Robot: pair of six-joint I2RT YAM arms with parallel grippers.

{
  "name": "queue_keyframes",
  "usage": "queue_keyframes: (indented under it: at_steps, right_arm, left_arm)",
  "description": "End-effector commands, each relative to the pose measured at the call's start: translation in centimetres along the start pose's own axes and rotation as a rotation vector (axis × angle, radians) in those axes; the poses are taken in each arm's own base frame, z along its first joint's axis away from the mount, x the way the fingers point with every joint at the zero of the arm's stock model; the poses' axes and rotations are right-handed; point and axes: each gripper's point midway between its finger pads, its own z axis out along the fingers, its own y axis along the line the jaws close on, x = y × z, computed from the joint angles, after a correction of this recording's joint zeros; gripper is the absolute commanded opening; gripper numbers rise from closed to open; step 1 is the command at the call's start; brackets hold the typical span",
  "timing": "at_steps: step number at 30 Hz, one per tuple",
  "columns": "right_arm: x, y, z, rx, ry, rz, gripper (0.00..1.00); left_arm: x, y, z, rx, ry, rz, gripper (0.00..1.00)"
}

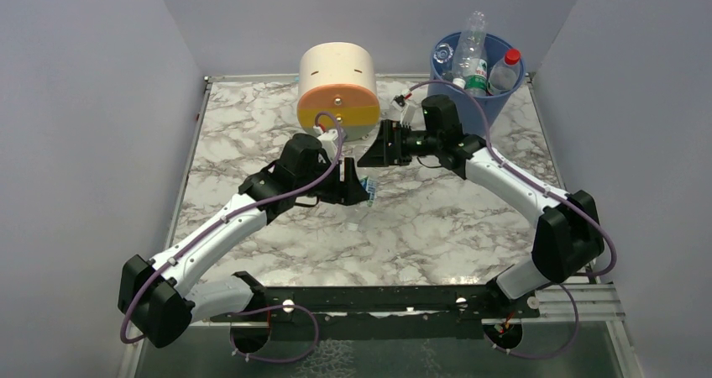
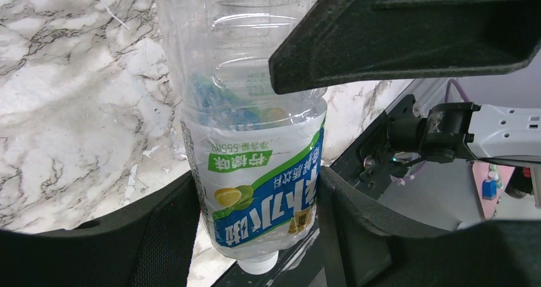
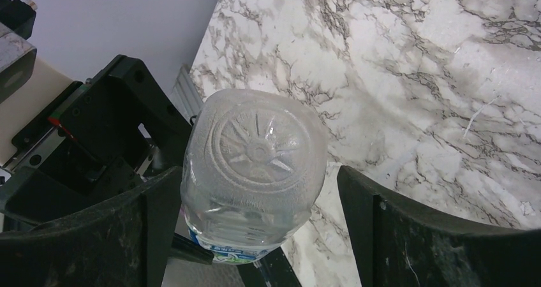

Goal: Put the plastic bottles in the bin
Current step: Pick up the plastic bottle at the center of the board.

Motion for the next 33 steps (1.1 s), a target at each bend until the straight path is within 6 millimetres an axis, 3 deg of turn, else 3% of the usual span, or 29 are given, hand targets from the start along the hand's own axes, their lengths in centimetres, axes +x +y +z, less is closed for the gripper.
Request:
queue_keyframes:
  at_steps: [1, 11, 17, 23, 33]
  right_arm:
    - [-0.4, 0.8, 0.3, -0.04, -0.002, -0.022, 0.9]
    - [-0.2, 0.0, 0.8, -0.022, 0.011, -0.021, 0.83]
    - [-0.2, -0.3, 0.8, -0.009, 0.008, -0.032, 0.67]
    - [-0.1, -0.6, 0.8, 0.002, 0.01, -0.036, 0.55]
    - [0.3, -1.0, 0.4, 0.03, 0.001, -0.041, 0.53]
  left_arm:
    - [-0.1, -0.9, 0.2, 0.044, -0.007, 0.018, 0.54]
    - [0.2, -0.9, 0.9, 0.037, 0.008, 0.028, 0.54]
    - [0.2, -1.1, 1.1, 0.038, 0.013, 0.038, 0.56]
    - [0.0, -1.1, 1.3, 0.036, 0.012, 0.04, 0.61]
    - [-1.0, -1.4, 0.9, 0.032, -0.028, 0.059, 0.81]
